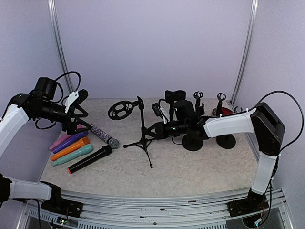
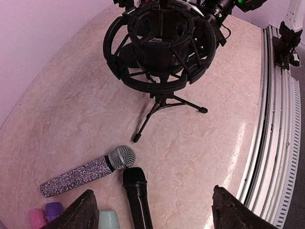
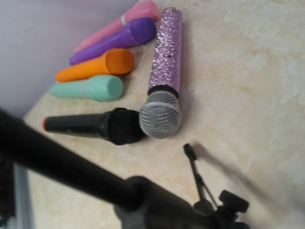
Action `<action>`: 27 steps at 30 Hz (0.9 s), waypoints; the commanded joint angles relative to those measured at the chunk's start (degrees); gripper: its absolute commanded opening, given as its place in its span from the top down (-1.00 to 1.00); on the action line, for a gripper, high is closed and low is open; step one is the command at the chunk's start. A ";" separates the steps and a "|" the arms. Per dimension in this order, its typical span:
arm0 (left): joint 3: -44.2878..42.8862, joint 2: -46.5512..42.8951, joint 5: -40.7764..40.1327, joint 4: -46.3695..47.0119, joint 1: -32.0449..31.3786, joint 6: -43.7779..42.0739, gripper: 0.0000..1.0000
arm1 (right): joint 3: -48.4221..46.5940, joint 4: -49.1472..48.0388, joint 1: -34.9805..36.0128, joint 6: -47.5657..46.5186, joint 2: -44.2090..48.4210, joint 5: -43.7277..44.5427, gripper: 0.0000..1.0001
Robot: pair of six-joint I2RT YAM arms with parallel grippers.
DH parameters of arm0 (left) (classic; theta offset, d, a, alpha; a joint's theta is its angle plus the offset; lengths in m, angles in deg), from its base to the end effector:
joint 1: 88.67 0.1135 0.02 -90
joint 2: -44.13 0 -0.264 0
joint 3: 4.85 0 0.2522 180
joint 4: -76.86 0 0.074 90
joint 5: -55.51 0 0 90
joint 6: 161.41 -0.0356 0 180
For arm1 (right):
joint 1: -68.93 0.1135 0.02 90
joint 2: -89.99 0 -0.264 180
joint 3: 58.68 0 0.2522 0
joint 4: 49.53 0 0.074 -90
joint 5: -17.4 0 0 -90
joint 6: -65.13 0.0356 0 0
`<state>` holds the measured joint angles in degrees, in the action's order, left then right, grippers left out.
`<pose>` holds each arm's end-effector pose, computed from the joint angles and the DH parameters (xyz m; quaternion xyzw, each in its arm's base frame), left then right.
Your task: Remove the microphone from the stand
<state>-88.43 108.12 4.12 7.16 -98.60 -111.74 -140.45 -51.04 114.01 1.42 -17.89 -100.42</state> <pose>0.2002 -0.0576 0.3572 0.4789 0.7553 -0.2155 0.3922 0.2872 0.3116 0.2098 -0.2615 0.7847 0.4702 0.3079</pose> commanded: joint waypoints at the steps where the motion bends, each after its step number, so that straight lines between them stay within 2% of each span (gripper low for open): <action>1: -1.43 -0.73 0.59 -0.94 0.22 -0.44 -0.59 | -2.70 10.04 2.31 -9.42 0.67 9.59 1.00; 7: -1.49 -0.71 0.89 -1.12 0.17 -0.35 -0.59 | -2.85 13.80 6.53 -22.40 1.45 24.83 1.00; 15: -1.91 -0.59 0.67 -1.31 0.18 -0.23 -0.59 | 1.10 7.24 10.00 -32.00 3.88 37.72 1.00; 22: -2.35 -0.46 0.69 -1.53 0.18 -0.18 -0.59 | -1.44 7.07 13.98 -44.10 -0.11 50.04 1.00; 27: -2.81 -0.30 0.59 -1.76 0.22 -0.27 -0.59 | -1.57 0.94 17.62 -58.57 -3.79 63.00 1.00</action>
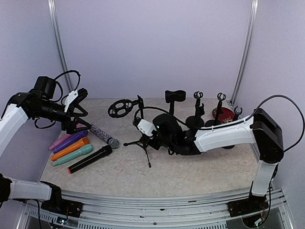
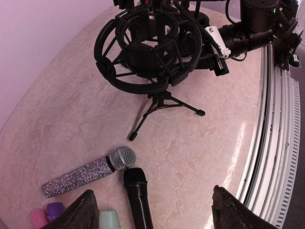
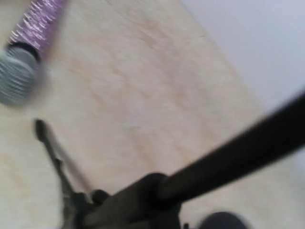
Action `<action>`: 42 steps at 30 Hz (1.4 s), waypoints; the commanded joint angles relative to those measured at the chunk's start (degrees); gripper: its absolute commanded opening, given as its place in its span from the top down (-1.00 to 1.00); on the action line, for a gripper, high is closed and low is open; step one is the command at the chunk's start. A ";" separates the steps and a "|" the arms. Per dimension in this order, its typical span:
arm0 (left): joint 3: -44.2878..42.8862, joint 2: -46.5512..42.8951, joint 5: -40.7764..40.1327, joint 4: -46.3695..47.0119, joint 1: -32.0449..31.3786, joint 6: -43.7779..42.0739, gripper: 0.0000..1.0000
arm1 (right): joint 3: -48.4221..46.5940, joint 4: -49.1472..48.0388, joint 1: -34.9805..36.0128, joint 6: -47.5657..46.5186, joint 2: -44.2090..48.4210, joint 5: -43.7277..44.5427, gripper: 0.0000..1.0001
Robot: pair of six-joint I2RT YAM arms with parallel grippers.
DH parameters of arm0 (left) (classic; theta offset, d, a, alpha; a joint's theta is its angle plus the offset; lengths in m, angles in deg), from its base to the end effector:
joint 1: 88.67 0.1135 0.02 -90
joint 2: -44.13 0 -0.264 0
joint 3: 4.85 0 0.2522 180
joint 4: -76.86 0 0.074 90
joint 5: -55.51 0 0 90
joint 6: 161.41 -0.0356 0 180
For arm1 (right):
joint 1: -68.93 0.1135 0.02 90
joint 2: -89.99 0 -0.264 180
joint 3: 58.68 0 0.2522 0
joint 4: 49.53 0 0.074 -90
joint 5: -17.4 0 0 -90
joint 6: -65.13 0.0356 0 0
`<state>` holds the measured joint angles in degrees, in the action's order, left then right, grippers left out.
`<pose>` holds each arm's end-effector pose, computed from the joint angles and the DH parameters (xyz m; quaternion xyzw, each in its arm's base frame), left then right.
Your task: Remove the microphone from the stand
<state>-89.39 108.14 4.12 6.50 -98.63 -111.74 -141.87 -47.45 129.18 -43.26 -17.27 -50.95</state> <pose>0.1992 -0.0575 0.3614 0.4794 0.7541 -0.2148 0.3941 0.2222 0.3622 0.2156 -0.4514 0.7078 0.0367 0.5421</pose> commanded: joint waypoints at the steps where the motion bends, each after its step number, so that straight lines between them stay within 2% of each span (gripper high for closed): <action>1: -1.96 -0.36 0.59 -1.22 0.22 -0.27 -0.59 | -0.03 -4.67 3.03 -17.26 -5.29 16.08 1.00; 4: -2.22 -0.20 0.68 -1.25 0.18 -0.27 -0.59 | 0.45 -10.38 4.09 -25.00 -6.64 21.05 1.00; 6: -2.25 -0.21 0.72 -1.25 0.14 -0.18 -0.59 | 0.65 -12.58 4.40 -26.99 -6.53 21.91 1.00; 7: -2.29 -0.24 0.76 -1.31 0.12 -0.18 -0.59 | 0.52 -13.59 4.51 -26.97 -6.24 22.07 0.90; 9: -2.27 -0.30 0.76 -1.37 0.11 -0.16 -0.59 | -0.49 -11.73 4.59 -23.59 -5.15 20.09 0.56; 13: -2.47 -0.42 0.65 -1.45 0.12 -0.24 -0.59 | -0.93 -9.62 5.37 -18.92 -2.62 17.07 -0.17; 15: -2.68 -0.49 0.59 -1.54 0.11 -0.27 -0.59 | -0.98 -9.33 5.58 -16.80 -1.43 16.82 -0.40; 17: -2.70 -0.38 0.65 -1.60 0.07 -0.26 -0.59 | -0.52 -8.35 5.50 -13.10 0.69 15.24 -0.52; 23: -2.49 -0.22 0.85 -1.53 0.04 -0.25 -0.59 | 5.01 -7.92 4.93 -1.97 7.77 10.23 -0.55; 29: -1.59 -0.07 0.75 -0.79 0.02 0.07 -0.59 | 7.26 -2.61 -0.87 18.02 13.51 -1.82 -0.58; 36: 1.03 -0.17 0.05 0.85 0.12 0.77 -0.62 | 5.57 3.46 -2.39 33.64 10.86 -6.62 -0.70; 38: 2.14 -0.36 -0.56 1.61 0.23 1.04 -0.63 | 7.30 2.84 -1.94 37.09 9.64 -8.70 -0.68; 42: 3.86 -0.55 -0.86 2.32 0.98 0.55 -0.64 | 8.64 2.99 0.04 41.97 5.77 -9.75 -0.38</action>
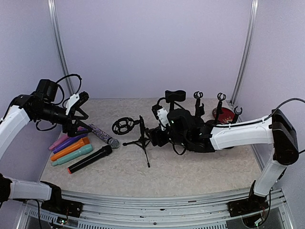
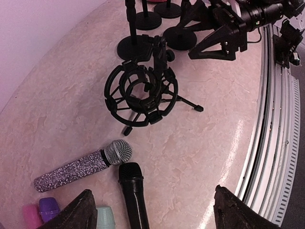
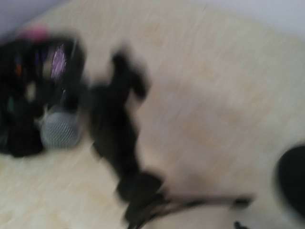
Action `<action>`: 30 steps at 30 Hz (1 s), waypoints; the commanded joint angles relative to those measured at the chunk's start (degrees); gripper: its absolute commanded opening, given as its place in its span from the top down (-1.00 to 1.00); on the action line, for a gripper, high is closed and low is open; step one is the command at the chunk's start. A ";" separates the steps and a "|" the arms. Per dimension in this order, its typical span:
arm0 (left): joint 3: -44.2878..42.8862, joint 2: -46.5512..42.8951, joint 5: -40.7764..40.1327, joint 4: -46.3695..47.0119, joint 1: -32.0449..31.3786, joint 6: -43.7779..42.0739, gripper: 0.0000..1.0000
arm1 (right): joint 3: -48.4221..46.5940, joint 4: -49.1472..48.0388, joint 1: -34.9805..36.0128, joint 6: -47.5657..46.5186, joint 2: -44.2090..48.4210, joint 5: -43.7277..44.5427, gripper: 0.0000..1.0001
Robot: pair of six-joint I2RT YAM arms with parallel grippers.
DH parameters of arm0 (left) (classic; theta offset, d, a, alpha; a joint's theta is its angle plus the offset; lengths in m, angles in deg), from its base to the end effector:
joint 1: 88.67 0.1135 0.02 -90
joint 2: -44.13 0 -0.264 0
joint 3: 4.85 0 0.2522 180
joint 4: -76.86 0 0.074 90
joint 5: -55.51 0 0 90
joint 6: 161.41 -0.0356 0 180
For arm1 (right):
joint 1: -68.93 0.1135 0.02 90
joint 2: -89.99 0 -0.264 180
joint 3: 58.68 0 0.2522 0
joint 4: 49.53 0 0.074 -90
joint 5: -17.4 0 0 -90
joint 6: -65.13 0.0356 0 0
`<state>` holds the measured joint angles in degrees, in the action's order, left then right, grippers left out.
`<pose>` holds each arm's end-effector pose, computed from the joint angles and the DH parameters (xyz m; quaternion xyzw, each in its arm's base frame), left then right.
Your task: Remove the microphone from the stand
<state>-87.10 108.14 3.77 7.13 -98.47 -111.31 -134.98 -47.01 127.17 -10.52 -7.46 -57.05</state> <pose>0.2005 -0.0570 0.3500 0.4729 0.7639 -0.2179 0.3812 0.2127 0.3254 0.2408 -0.2413 0.7970 0.2296 0.5039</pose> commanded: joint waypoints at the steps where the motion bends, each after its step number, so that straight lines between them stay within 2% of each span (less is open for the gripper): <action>1: 1.79 -0.56 -0.35 1.79 1.10 0.09 -0.64 | 1.57 2.74 2.67 9.81 -5.18 -3.69 -0.29; 3: 2.09 -0.53 0.12 1.87 1.58 0.01 -0.64 | 0.48 3.82 3.79 10.74 -7.97 -2.97 -0.20; 9: 2.23 -0.68 0.41 1.46 2.49 -0.62 -0.64 | -2.57 5.36 4.30 11.58 -15.37 -2.93 -0.13; 11: 2.35 -0.80 0.36 1.23 2.74 -0.96 -0.64 | -4.00 5.59 4.25 11.58 -17.20 -2.97 -0.02; 13: 2.36 -0.90 0.38 1.26 3.05 -1.19 -0.64 | -6.18 5.63 4.20 11.37 -19.21 -2.83 0.17; 18: 2.13 -0.75 0.56 1.22 3.48 -1.30 -0.64 | -11.47 7.13 2.63 11.58 -24.22 -0.06 0.81; 21: 2.06 -0.58 0.50 1.21 3.80 -1.70 -0.64 | -14.04 8.29 1.15 11.58 -26.29 3.81 0.99; 25: 1.89 -0.05 0.72 1.27 4.00 -1.77 -0.64 | -18.11 9.98 -1.13 10.12 -29.17 8.93 1.00; 30: 2.10 -0.01 0.74 1.10 4.51 -2.41 -0.63 | -23.54 9.89 -4.16 7.71 -32.24 10.12 1.00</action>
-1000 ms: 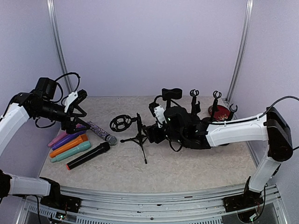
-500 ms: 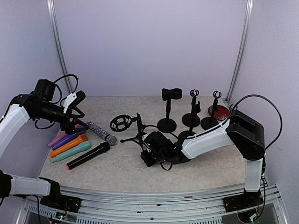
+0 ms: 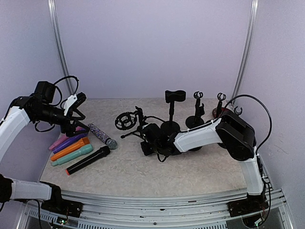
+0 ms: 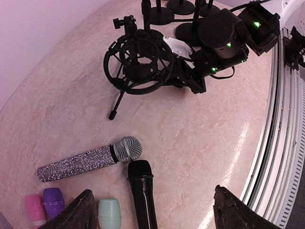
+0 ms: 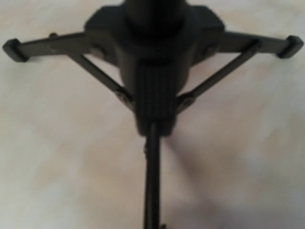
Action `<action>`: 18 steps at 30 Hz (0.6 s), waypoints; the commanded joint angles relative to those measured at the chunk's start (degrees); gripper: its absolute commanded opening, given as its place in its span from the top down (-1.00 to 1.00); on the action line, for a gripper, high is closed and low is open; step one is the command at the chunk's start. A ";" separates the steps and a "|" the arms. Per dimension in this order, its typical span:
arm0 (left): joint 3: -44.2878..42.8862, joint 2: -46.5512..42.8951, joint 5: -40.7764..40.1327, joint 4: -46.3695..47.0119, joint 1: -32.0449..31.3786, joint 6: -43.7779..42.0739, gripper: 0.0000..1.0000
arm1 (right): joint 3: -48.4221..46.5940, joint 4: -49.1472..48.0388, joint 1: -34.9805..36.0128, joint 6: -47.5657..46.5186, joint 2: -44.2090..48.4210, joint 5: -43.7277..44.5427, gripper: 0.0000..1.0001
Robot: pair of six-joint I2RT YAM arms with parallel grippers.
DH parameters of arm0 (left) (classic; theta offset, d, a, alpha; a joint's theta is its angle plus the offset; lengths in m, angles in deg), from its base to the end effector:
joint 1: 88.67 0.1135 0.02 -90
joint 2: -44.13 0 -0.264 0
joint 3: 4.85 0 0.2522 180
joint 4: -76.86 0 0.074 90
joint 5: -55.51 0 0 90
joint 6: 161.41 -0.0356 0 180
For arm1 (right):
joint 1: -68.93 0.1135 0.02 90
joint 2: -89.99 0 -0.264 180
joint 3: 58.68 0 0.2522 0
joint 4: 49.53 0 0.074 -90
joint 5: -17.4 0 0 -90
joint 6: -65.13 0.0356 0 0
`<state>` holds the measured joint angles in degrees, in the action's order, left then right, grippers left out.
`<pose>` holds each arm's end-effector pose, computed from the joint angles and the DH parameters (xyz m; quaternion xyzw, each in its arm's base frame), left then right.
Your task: Remove the microphone from the stand
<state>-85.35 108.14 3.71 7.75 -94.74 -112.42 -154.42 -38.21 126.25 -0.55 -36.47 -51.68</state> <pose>0.2046 -0.0439 0.3414 0.4536 0.7787 -0.2048 0.3819 0.2663 0.3916 0.1252 -0.1844 0.8825 0.1357 0.4109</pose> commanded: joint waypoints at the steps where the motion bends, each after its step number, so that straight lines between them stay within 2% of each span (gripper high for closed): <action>1: 0.44 -0.02 0.83 0.47 0.89 -1.46 -0.63 | -5.60 1.06 -3.60 -3.07 -3.99 4.74 1.00; 6: 0.94 0.09 0.92 0.56 1.47 -1.71 -0.63 | -15.80 3.48 -4.75 -6.45 -9.86 3.02 0.97; 7: 1.07 0.12 0.83 0.59 1.60 -1.70 -0.64 | -17.71 4.38 -4.75 -6.80 -10.70 2.91 0.79; 10: 2.19 -0.09 0.23 1.92 2.61 -1.39 -0.71 | -18.34 4.16 -4.74 -6.95 -10.09 2.85 -0.16; 12: 3.68 -0.57 -0.30 3.86 3.39 -0.32 -0.95 | -15.15 1.85 -4.75 -6.95 -7.22 3.29 -0.82; 13: 4.77 -0.91 -0.43 5.10 4.01 0.65 -0.98 | -13.34 0.46 -4.76 -7.01 -4.67 2.96 -0.99; 18: 8.63 -2.51 -0.62 13.09 4.85 7.52 -0.98 | -3.49 -4.09 -3.32 -9.37 7.90 1.81 -1.00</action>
<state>-79.01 107.61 3.38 13.19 -90.54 -110.48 -163.46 -36.98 121.57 -7.74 -40.73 -49.62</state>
